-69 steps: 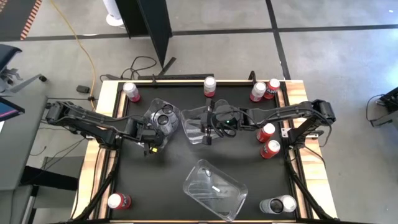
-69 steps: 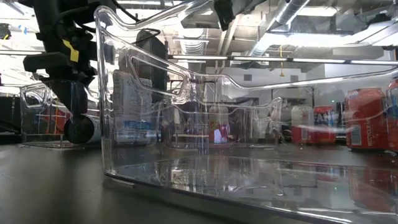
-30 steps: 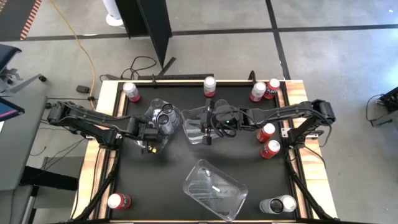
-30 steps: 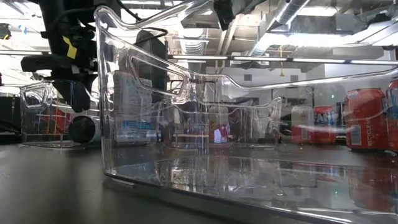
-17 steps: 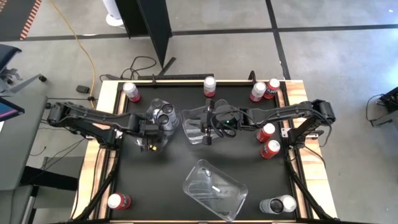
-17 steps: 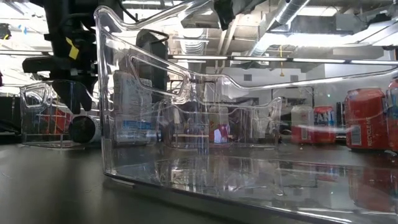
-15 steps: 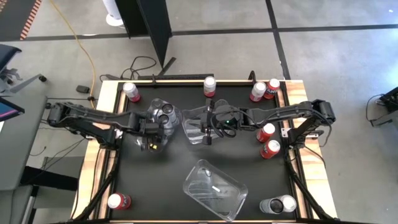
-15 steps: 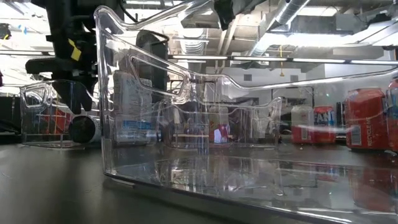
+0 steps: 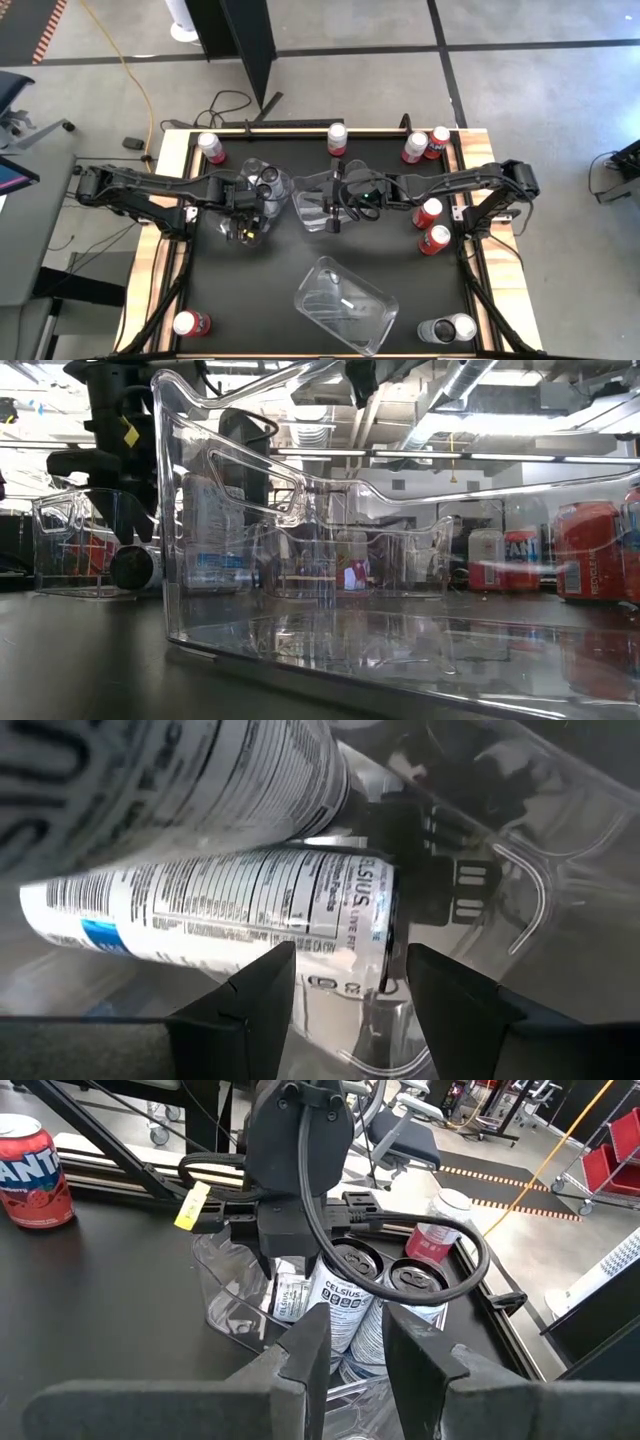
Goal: Sort soda cans
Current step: Put the left black soda can in the top left transparent bin
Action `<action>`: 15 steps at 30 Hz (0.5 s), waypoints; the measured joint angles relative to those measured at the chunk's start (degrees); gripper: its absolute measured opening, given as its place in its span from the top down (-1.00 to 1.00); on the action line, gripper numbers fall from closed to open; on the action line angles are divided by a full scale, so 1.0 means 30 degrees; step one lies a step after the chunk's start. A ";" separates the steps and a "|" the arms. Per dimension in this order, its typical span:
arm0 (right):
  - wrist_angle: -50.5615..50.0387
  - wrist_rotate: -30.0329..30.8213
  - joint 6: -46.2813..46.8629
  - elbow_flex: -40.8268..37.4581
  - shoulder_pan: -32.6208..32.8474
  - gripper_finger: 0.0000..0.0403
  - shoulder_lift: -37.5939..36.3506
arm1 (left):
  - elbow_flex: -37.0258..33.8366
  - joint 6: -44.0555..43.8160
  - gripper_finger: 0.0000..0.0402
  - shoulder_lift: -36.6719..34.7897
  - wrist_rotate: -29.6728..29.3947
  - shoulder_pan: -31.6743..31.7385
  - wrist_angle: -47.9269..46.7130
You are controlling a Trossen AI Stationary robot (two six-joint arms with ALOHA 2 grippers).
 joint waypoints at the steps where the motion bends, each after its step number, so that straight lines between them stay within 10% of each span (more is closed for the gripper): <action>1: 0.0000 0.0000 0.0000 0.0000 0.0000 0.44 0.0000 | 0.0000 0.0012 0.06 0.0000 0.0007 0.0000 0.0086; 15: 0.0000 0.0000 0.0000 0.0000 0.0000 0.44 0.0000 | 0.0004 -0.0683 0.06 0.0756 0.0008 0.0012 -0.0173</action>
